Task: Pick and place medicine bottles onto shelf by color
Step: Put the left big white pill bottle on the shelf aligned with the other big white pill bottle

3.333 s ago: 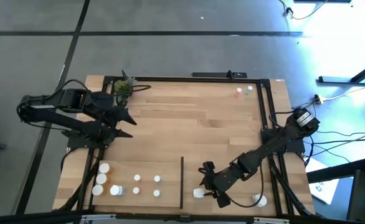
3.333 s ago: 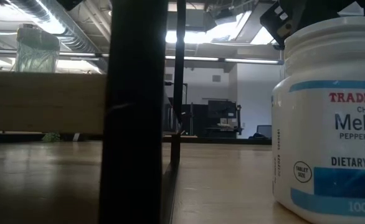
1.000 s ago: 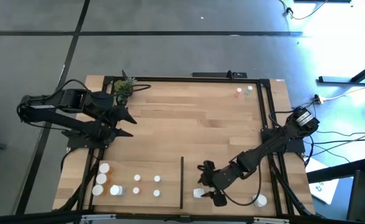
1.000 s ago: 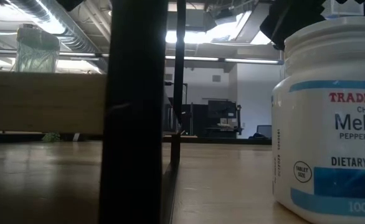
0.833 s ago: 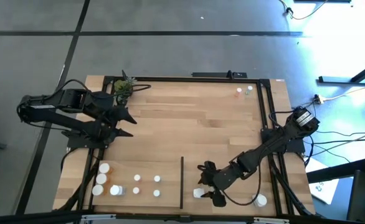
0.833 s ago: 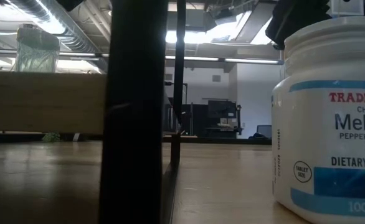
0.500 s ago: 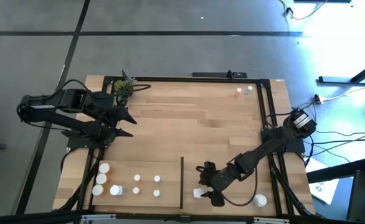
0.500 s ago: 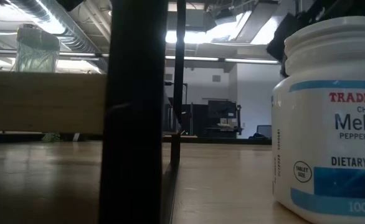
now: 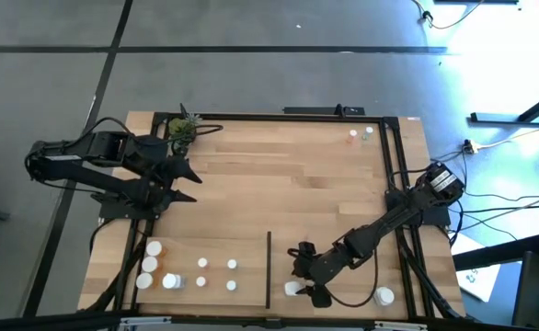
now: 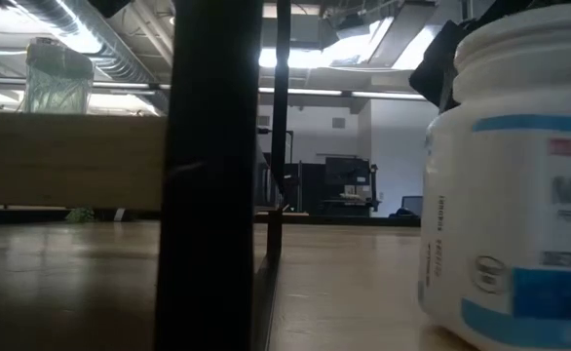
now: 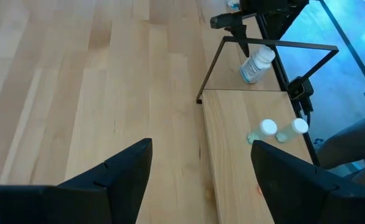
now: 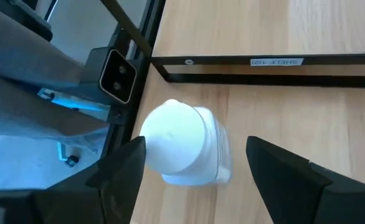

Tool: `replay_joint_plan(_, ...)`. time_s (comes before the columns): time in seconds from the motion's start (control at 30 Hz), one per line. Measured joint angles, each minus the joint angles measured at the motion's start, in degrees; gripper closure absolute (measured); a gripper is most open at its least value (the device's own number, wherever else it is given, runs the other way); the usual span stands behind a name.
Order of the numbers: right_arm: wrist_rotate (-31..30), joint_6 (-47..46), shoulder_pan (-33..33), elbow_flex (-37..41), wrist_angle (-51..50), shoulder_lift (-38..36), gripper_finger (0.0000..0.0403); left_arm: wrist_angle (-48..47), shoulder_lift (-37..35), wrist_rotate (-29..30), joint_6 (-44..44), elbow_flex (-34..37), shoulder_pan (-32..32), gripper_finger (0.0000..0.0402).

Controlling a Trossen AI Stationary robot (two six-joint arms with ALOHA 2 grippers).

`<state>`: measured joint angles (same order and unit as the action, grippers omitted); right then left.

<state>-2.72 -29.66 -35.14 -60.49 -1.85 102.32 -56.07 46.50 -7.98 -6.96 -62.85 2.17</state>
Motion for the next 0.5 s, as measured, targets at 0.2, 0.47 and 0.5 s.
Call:
replay_joint_plan(0.2,0.4,-1.4,0.1,-0.5,-0.2,0.0,0.0123,0.0,0.0,0.0,0.0,0.0,0.0,0.0134)
replay_joint_plan(0.47,0.4,-1.0,0.1,-1.5,0.3,0.0,0.0123,0.0,0.0,0.0,0.0,0.0,0.0,0.0134)
replay_joint_plan(0.5,0.4,-0.5,0.1,-1.3,0.3,0.0,0.0123,0.0,0.0,0.0,0.0,0.0,0.0,0.0134)
